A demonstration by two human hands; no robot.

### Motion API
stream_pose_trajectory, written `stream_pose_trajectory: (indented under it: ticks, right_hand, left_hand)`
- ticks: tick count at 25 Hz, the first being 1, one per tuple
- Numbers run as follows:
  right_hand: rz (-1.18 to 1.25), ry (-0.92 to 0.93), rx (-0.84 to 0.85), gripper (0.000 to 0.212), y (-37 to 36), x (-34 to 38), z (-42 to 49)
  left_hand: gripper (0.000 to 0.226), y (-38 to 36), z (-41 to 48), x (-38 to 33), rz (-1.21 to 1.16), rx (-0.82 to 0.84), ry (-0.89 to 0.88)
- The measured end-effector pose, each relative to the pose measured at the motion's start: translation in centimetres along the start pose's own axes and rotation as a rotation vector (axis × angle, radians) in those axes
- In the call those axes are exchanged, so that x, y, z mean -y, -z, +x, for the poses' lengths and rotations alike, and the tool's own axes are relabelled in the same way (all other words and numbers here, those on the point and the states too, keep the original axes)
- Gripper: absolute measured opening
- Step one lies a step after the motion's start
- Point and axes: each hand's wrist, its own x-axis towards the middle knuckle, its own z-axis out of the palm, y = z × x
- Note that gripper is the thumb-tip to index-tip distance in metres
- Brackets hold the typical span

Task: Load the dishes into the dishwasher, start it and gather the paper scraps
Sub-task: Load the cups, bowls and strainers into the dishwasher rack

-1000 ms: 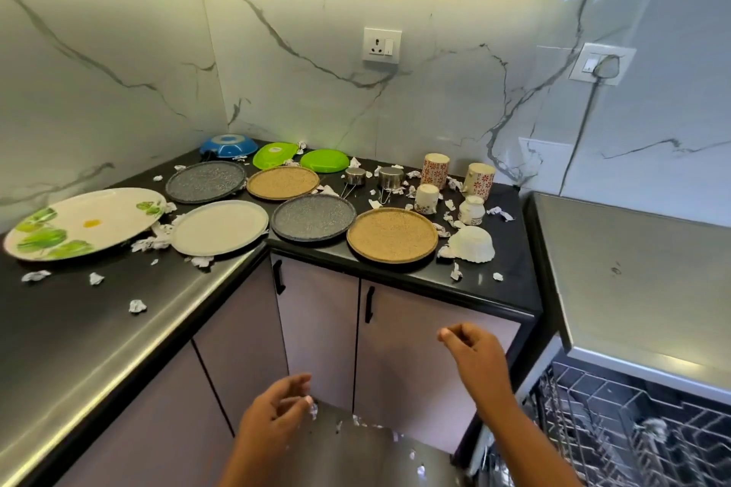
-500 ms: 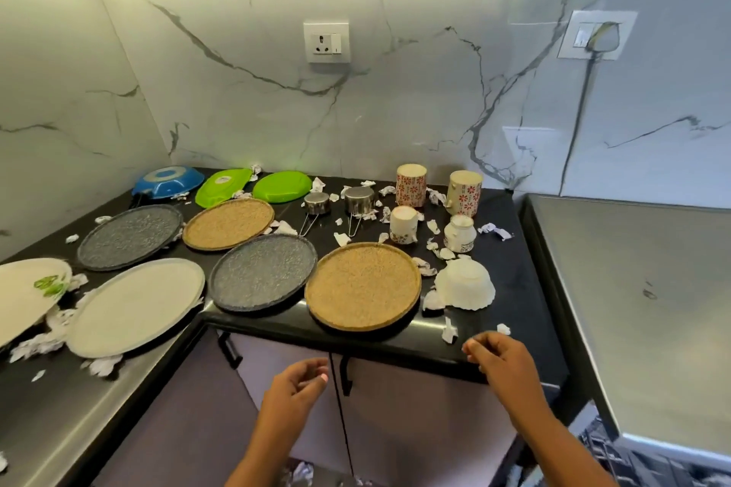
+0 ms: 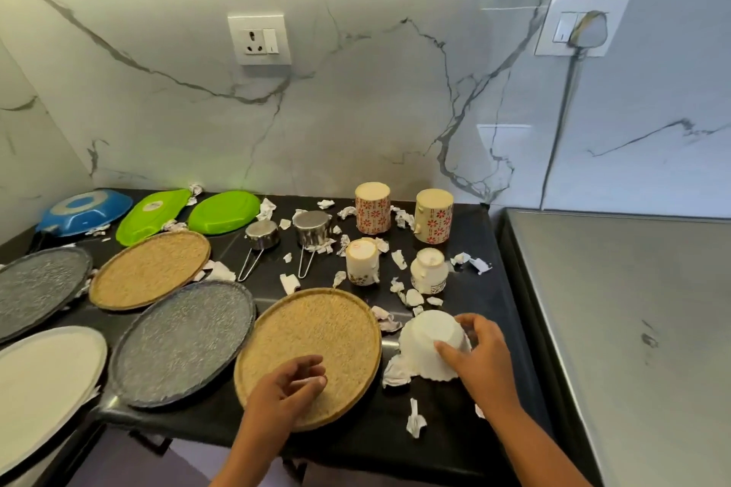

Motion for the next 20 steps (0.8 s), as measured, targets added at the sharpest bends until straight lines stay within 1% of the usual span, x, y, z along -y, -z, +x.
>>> stream_pose_trajectory:
  ticks: [3,6,8,10,11,12,14,16,17,18,20]
  right_hand:
    - [-0.111,-0.053,0.100,0.072,-0.7,-0.5,1.4]
    - [-0.298,-0.061,0.206,0.099,-1.6,-0.4,2.1]
    - [-0.316,-0.073,0.203,0.104,-2.2,-0.2,2.1]
    - [-0.275,-0.065,0.163,0.100,-2.4,0.0,2.1]
    - [-0.257,-0.066,0.145,0.099,-2.4,0.1,2.1]
    - [-0.246,-0.073,0.119,0.098,-2.4,0.3,2.0]
    - [-0.221,-0.099,0.052,0.100,-2.5,0.5,1.6]
    - [-0.199,-0.111,0.000,0.101,-2.4,1.1,1.0]
    - [-0.202,-0.108,-0.017,0.101,-2.2,1.4,0.6]
    - [-0.208,-0.103,-0.034,0.101,-2.1,1.7,0.4]
    - [-0.219,-0.101,-0.080,0.098,-1.9,2.6,-0.3]
  left_hand:
    - [0.036,-1.9,3.3,-1.0,0.081,0.126,-0.034]
    - [0.048,-5.0,6.2,-1.8,0.272,0.314,-0.147]
    - [0.057,-6.9,8.0,-2.7,0.480,0.391,-0.298]
    - [0.069,-8.5,9.5,-3.6,0.624,0.460,-0.463]
    - [0.075,-9.1,10.1,-3.8,0.670,0.489,-0.508]
    - [0.082,-9.6,10.6,-4.0,0.711,0.526,-0.517]
    - [0.091,-9.9,11.3,-4.1,0.747,0.594,-0.503]
    - [0.096,-9.9,12.0,-4.0,0.697,0.643,-0.458]
    - [0.094,-9.7,12.2,-4.0,0.619,0.660,-0.398]
    - [0.088,-9.6,12.4,-4.0,0.483,0.682,-0.300]
    - [0.065,-9.5,12.5,-4.5,0.162,0.748,-0.059]
